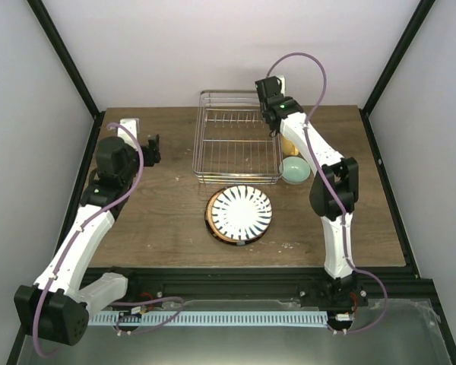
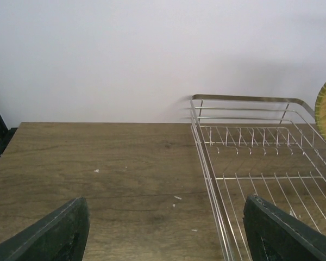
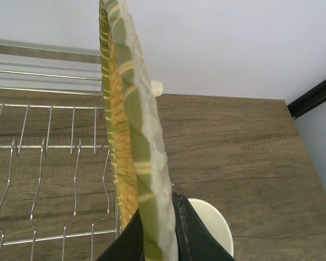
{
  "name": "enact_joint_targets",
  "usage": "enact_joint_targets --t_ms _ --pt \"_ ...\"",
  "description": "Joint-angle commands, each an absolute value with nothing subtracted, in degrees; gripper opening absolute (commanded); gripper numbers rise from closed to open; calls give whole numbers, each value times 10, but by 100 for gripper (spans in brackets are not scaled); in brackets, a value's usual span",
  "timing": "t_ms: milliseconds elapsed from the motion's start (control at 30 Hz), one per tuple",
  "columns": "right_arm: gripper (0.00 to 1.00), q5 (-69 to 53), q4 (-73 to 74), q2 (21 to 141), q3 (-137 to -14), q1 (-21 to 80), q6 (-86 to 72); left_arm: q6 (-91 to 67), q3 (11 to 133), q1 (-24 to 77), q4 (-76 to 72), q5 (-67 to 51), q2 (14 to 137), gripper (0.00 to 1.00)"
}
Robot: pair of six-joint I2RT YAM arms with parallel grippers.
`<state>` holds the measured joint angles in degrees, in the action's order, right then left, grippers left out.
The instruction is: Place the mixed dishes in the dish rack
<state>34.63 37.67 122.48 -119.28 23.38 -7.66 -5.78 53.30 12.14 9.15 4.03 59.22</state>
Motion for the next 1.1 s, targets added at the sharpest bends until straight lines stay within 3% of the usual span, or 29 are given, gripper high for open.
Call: enact_joint_targets --t_ms 0,467,1067 --pt "1 345 339 1218 -1215 237 -65 -61 526 119 75 43 599 79" --pt "1 327 331 1225 -1231 237 -48 -70 527 119 78 31 607 79" --pt "1 298 408 1296 -1286 239 -165 -67 527 119 93 8 612 79"
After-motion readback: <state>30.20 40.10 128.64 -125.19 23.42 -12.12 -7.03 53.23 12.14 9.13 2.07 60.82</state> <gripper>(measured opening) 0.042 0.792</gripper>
